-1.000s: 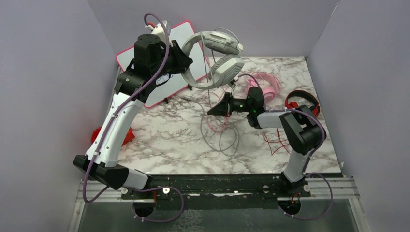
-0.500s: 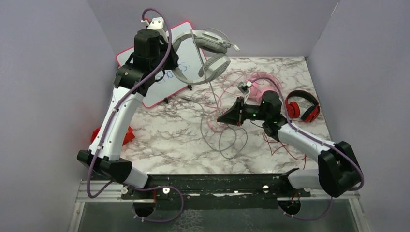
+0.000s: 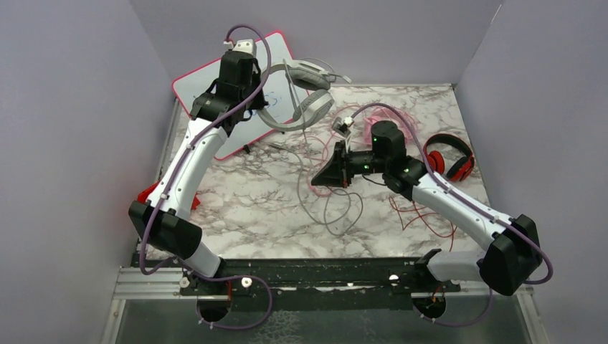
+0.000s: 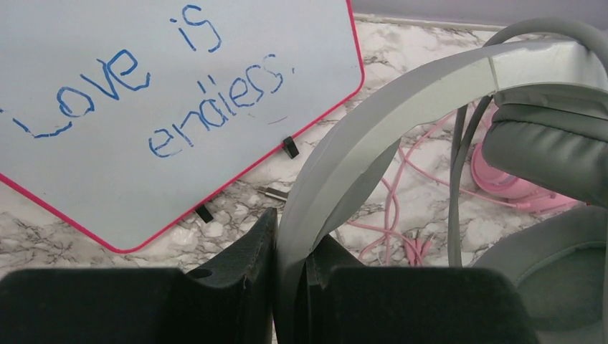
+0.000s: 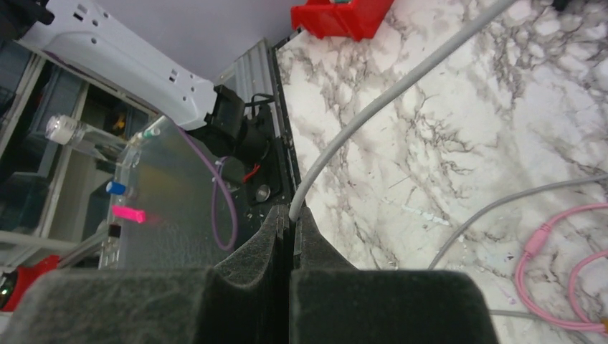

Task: Wrap the headphones
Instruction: Wrap the headphones cable around the headphones.

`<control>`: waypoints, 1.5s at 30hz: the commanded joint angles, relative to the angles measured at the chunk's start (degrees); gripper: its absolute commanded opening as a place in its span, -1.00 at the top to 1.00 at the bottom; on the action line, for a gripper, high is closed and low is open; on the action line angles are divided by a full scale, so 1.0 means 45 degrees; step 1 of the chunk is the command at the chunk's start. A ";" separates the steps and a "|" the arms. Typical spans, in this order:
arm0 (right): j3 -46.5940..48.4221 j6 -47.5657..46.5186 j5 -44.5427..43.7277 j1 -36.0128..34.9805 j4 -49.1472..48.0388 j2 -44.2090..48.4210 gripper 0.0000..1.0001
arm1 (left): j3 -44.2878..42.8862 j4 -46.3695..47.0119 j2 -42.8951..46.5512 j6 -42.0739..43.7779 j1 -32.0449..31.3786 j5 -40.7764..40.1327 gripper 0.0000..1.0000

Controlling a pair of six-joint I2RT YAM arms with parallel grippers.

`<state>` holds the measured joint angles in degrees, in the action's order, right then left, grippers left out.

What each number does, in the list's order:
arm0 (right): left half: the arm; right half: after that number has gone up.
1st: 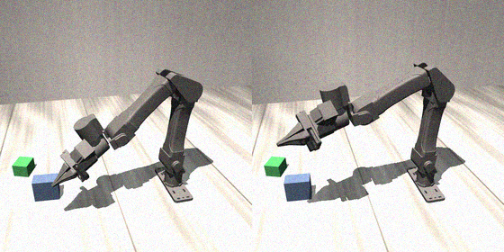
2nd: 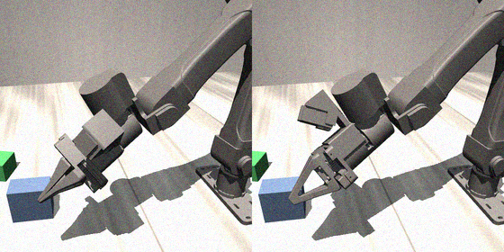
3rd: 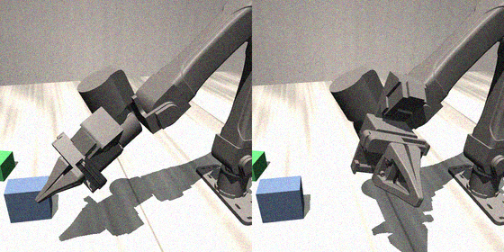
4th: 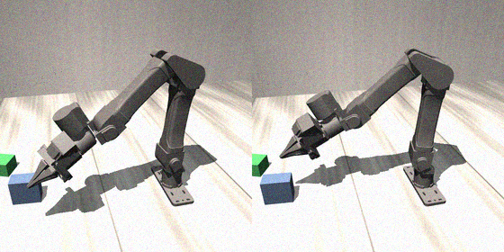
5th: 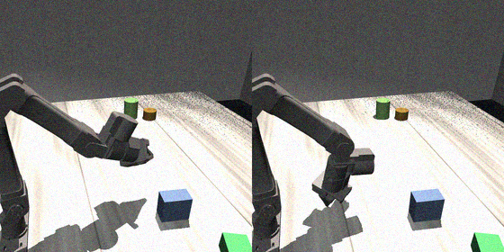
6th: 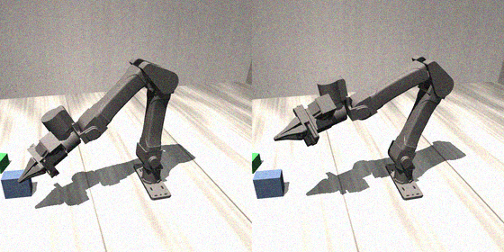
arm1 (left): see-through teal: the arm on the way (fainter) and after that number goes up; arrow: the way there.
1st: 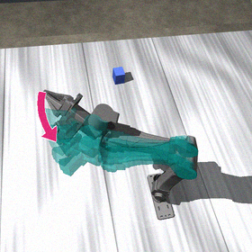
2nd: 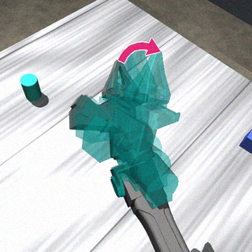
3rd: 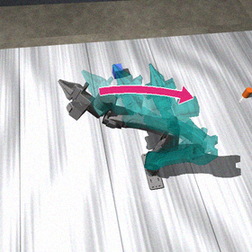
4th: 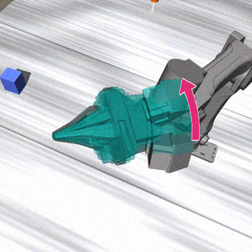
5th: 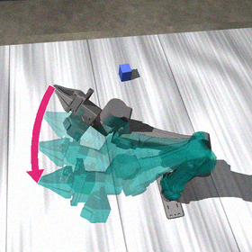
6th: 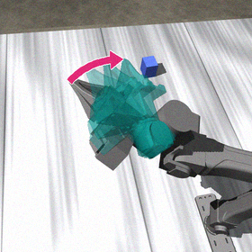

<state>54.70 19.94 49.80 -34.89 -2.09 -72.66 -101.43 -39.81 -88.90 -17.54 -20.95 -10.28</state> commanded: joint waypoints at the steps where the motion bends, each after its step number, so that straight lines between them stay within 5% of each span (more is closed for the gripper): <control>1: 0.0546 -0.0966 -0.0587 -0.0794 0.1718 -0.0247 0.99 | -0.0195 0.1095 -0.0092 -0.1292 0.0512 -0.0604 1.00; 12: 0.2158 -0.1476 -0.0881 -0.0999 0.3743 0.0485 0.99 | 0.0852 0.1255 -0.0117 -0.0560 0.0637 -0.1421 1.00; 22: 0.6163 -0.4617 -0.4119 -0.1002 0.8387 -0.1093 0.99 | 0.1920 0.0470 0.0384 0.1902 -0.0423 -0.1739 1.00; 30: 0.7909 -0.5380 -0.4286 -0.0997 0.9197 -0.1920 0.99 | 0.2364 -0.0526 0.0949 0.3514 -0.2254 -0.2097 1.00; 40: 0.9072 -0.6842 -0.7987 -0.1006 1.0548 -0.2711 0.99 | 0.3584 -0.0734 0.1959 0.4356 -0.2846 -0.1133 1.00; 45: 0.8948 -0.6231 -0.7252 -0.0998 1.0716 -0.2902 1.00 | 0.3587 -0.1207 0.1916 0.3665 -0.2956 -0.1784 1.00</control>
<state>94.02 -8.51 19.55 -39.59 46.57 -85.30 -85.21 -43.11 -82.15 -0.16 -33.52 -17.45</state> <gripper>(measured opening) 0.030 0.168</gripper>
